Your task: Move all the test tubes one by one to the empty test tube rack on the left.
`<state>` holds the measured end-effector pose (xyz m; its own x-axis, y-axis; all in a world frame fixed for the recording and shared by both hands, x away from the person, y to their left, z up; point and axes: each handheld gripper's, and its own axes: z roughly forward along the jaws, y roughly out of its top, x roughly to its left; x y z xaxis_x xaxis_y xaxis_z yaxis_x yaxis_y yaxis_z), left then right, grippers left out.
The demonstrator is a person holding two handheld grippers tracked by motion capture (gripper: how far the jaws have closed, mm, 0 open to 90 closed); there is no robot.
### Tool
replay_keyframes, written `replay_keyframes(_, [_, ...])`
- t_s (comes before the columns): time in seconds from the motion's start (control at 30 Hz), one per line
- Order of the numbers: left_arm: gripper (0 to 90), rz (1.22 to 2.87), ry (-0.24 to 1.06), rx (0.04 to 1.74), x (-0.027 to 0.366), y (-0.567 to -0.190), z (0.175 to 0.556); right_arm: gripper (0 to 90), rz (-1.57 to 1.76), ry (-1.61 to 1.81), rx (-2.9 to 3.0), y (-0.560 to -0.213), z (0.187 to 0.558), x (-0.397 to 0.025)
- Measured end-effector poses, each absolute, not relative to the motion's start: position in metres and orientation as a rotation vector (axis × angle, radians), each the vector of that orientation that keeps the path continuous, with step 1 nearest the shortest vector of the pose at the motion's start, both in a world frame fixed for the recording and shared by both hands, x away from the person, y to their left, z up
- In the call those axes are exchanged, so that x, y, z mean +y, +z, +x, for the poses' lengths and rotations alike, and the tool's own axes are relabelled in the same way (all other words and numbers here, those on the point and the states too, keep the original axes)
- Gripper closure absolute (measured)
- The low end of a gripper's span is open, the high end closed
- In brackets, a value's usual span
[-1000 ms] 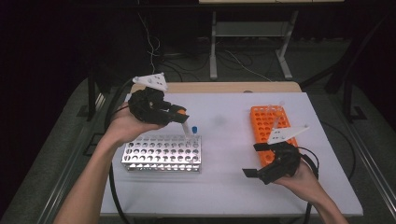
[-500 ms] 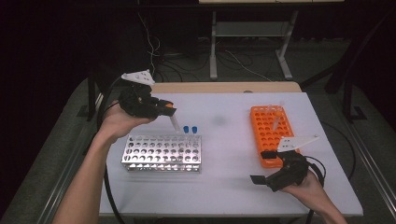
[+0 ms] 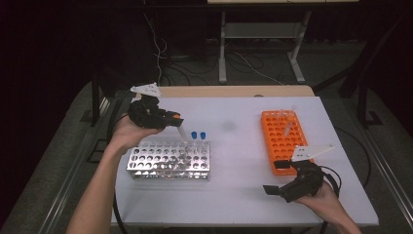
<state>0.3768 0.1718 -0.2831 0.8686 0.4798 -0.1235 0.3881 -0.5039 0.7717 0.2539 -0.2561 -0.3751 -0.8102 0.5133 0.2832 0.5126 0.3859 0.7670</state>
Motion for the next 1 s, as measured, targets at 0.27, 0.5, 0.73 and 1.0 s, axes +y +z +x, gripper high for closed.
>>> replay_keyframes(0.27, [69.3,2.156,0.119,0.628,0.167,-0.298,0.382,0.3,0.957,1.441,2.616,-0.376,0.253,-0.256])
replay_keyframes(0.5, [69.3,2.171,0.107,0.629,0.165,-0.308,0.385,0.3,0.958,1.444,2.616,-0.377,0.254,-0.256])
replay_keyframes(0.73, [69.3,2.199,0.098,0.613,0.161,-0.315,0.386,0.3,0.957,1.444,2.619,-0.377,0.254,-0.256])
replay_keyframes(1.0, [69.2,2.241,0.083,0.587,0.154,-0.322,0.387,0.3,0.954,1.445,2.622,-0.377,0.254,-0.256])
